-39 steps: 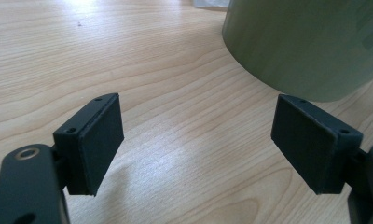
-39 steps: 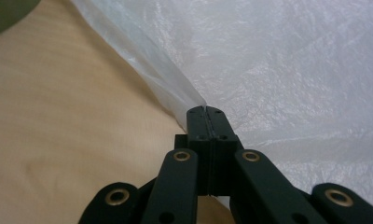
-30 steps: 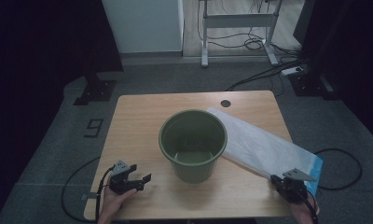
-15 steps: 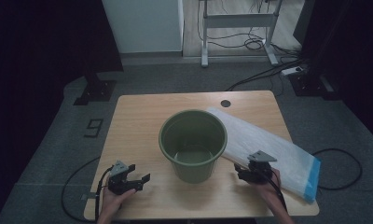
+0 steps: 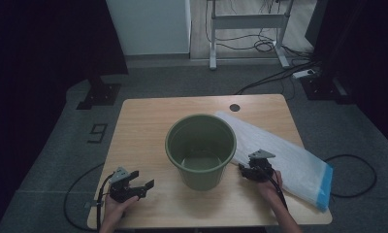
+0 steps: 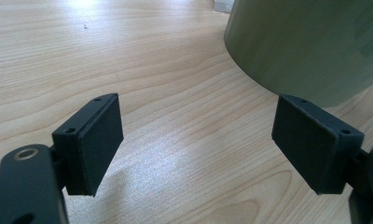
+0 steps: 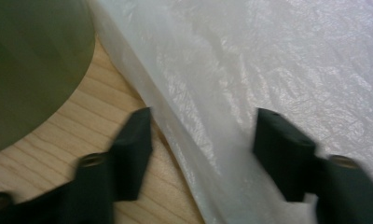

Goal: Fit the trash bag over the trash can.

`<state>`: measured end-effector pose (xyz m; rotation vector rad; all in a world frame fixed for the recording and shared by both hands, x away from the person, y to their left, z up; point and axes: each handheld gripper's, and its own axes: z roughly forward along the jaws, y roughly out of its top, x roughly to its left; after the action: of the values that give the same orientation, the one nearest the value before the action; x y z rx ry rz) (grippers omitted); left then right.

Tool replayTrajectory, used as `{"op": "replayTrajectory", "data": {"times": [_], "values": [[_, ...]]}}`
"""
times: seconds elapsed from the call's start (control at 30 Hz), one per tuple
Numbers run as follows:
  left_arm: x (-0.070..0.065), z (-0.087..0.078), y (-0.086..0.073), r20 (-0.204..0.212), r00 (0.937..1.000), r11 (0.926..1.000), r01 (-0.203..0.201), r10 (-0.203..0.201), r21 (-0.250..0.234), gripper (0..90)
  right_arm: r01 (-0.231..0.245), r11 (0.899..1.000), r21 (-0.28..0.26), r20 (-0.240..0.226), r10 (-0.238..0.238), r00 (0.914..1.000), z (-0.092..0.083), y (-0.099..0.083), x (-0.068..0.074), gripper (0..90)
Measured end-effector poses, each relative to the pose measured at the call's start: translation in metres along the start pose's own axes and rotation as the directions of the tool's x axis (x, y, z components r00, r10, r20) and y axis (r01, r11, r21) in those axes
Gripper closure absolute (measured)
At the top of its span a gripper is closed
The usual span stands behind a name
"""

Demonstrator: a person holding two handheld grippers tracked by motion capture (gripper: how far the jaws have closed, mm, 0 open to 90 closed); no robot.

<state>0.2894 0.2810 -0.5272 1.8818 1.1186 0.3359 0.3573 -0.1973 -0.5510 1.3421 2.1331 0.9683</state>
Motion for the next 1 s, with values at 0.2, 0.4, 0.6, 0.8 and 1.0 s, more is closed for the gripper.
{"op": "replayTrajectory", "data": {"times": [0.2,0.4,0.6,0.8,1.0], "values": [[0.000,0.002,-0.002,-0.001,1.0000,1.0000,0.001,-0.001,0.008,16.3,-0.031,0.999,-0.019,0.048,0.032,0.9984,0.000,0.000,-0.010,86.4],[0.004,0.000,-0.003,-0.009,0.9999,0.9999,0.009,-0.009,0.006,16.5,-0.112,0.988,-0.105,0.019,0.115,0.9932,-0.007,-0.002,-0.021,89.0],[0.004,0.000,-0.003,-0.016,0.9998,0.9999,0.011,-0.011,0.004,16.5,-0.149,0.960,-0.238,-0.007,0.152,0.9884,-0.033,0.011,-0.031,89.2],[0.004,0.000,-0.004,-0.017,0.9998,0.9999,0.011,-0.011,0.004,16.5,-0.226,0.893,-0.390,-0.066,0.217,0.9739,-0.074,0.035,-0.043,89.2],[0.003,-0.002,-0.004,-0.017,0.9997,0.9998,0.017,-0.017,-0.004,16.5,-0.241,0.842,-0.483,-0.097,0.221,0.9703,-0.108,0.056,-0.043,89.2]]}}
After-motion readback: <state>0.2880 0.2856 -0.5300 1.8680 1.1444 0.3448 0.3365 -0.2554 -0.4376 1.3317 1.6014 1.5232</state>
